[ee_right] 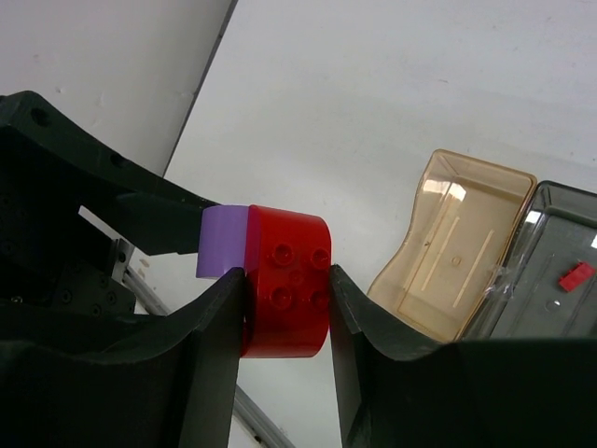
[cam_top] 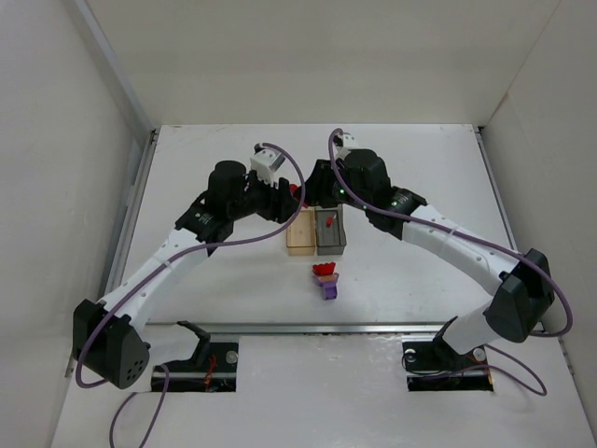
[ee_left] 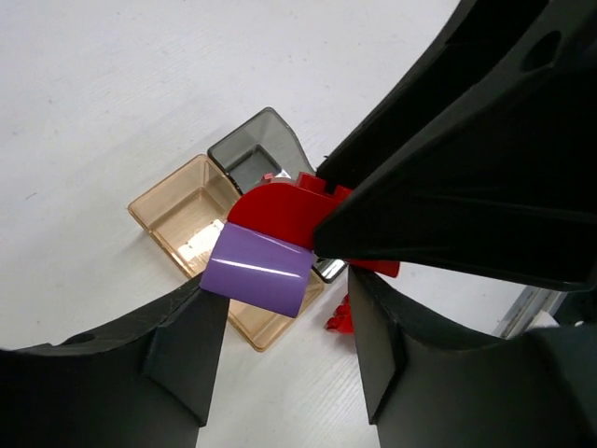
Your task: Sort the legos into containers by color
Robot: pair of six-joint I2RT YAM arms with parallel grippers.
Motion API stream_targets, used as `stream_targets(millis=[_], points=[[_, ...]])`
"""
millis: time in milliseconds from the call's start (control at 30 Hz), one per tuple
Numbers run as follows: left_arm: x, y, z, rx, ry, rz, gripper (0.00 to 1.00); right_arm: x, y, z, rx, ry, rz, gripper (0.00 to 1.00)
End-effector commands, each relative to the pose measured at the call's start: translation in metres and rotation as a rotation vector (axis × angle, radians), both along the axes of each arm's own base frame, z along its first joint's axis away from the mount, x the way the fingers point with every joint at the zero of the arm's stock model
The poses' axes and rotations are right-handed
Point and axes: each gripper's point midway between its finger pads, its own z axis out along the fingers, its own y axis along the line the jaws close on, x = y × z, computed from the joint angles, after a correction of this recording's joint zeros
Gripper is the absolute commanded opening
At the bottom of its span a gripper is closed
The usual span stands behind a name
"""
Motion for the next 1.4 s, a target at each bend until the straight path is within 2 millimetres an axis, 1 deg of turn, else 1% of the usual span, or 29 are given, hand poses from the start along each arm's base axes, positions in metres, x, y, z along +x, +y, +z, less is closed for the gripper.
stream_targets(millis=[0,67,200,233,333,367,400,433,500,600,633,667,700,767,800,900,933,967,1000,1033,1067,1100,1133,1167,1200,1233,1267,1300,1367], points=[[0.013,-0.008,0.034,-0.041,-0.098,-0.012,0.48,-0.010,0.006,0.029,0.060,-0.063,0.052,0.00],[0.017,-0.006,0.030,-0.029,-0.094,0.010,0.43,-0.011,0.007,0.029,0.057,-0.068,0.065,0.00],[0.021,-0.004,0.032,-0.005,-0.135,0.008,0.39,-0.019,0.012,0.029,0.064,-0.062,0.103,0.00],[0.020,-0.002,0.031,0.004,-0.145,0.003,0.31,-0.022,0.012,0.033,0.072,-0.067,0.112,0.00],[0.015,-0.005,0.038,0.013,-0.200,-0.052,0.17,-0.025,0.013,0.033,0.070,-0.071,0.134,0.00],[0.013,-0.005,0.034,0.023,-0.202,-0.067,0.05,-0.026,0.014,0.034,0.073,-0.069,0.145,0.00],[0.012,-0.004,0.039,0.024,-0.220,-0.070,0.00,-0.026,0.014,0.033,0.067,-0.076,0.147,0.00],[0.011,-0.003,0.042,0.030,-0.241,-0.074,0.00,-0.026,0.014,0.033,0.067,-0.076,0.147,0.00],[0.007,-0.001,0.033,0.054,-0.241,-0.093,0.00,-0.026,0.016,0.029,0.064,-0.067,0.156,0.00],[0.004,0.004,0.031,0.096,-0.295,-0.115,0.00,-0.027,0.018,0.025,0.054,-0.066,0.170,0.00],[0.005,0.004,0.031,0.106,-0.307,-0.120,0.00,-0.025,0.019,0.020,0.047,-0.058,0.170,0.00],[0.002,0.006,0.030,0.117,-0.322,-0.126,0.07,-0.025,0.021,0.016,0.038,-0.056,0.183,0.00],[-0.002,0.004,0.032,0.132,-0.347,-0.156,0.15,-0.025,0.021,0.016,0.038,-0.056,0.183,0.00],[-0.003,0.007,0.026,0.170,-0.358,-0.174,0.28,-0.025,0.021,0.016,0.033,-0.063,0.186,0.00],[-0.006,0.009,0.024,0.188,-0.369,-0.183,0.29,-0.023,0.022,0.016,0.032,-0.062,0.186,0.00],[-0.009,0.016,0.024,0.201,-0.416,-0.174,0.20,-0.023,0.027,0.009,0.023,-0.053,0.211,0.00],[-0.008,0.018,0.014,0.214,-0.402,-0.163,0.10,-0.024,0.030,0.005,0.020,-0.041,0.224,0.00],[-0.010,0.021,0.014,0.209,-0.398,-0.146,0.06,-0.021,0.034,-0.006,0.009,-0.021,0.233,0.00],[-0.008,0.026,0.007,0.233,-0.380,-0.120,0.03,-0.020,0.039,-0.012,0.008,-0.012,0.245,0.00],[-0.012,0.032,0.002,0.245,-0.370,-0.108,0.03,-0.022,0.044,-0.017,0.011,0.005,0.277,0.00],[-0.017,0.037,-0.009,0.266,-0.338,-0.104,0.03,-0.018,0.050,-0.035,-0.008,0.038,0.287,0.00],[-0.019,0.041,-0.014,0.298,-0.350,-0.110,0.03,-0.015,0.053,-0.039,-0.008,0.052,0.284,0.00],[-0.025,0.046,-0.013,0.308,-0.370,-0.115,0.06,-0.020,0.059,-0.043,-0.008,0.057,0.304,0.00],[-0.028,0.051,-0.024,0.331,-0.364,-0.111,0.10,-0.019,0.060,-0.048,-0.014,0.065,0.304,0.00],[-0.030,0.055,-0.026,0.343,-0.376,-0.108,0.23,-0.018,0.061,-0.056,-0.015,0.083,0.300,0.00],[-0.032,0.058,-0.027,0.358,-0.392,-0.103,0.34,-0.018,0.061,-0.056,-0.015,0.083,0.300,0.00],[-0.036,0.064,-0.031,0.391,-0.421,-0.112,0.44,-0.017,0.061,-0.056,-0.017,0.081,0.292,0.00],[-0.039,0.067,-0.034,0.407,-0.430,-0.122,0.53,-0.016,0.061,-0.061,-0.024,0.089,0.291,0.00],[-0.042,0.071,-0.038,0.443,-0.459,-0.144,0.72,-0.018,0.062,-0.061,-0.021,0.091,0.300,0.00]])
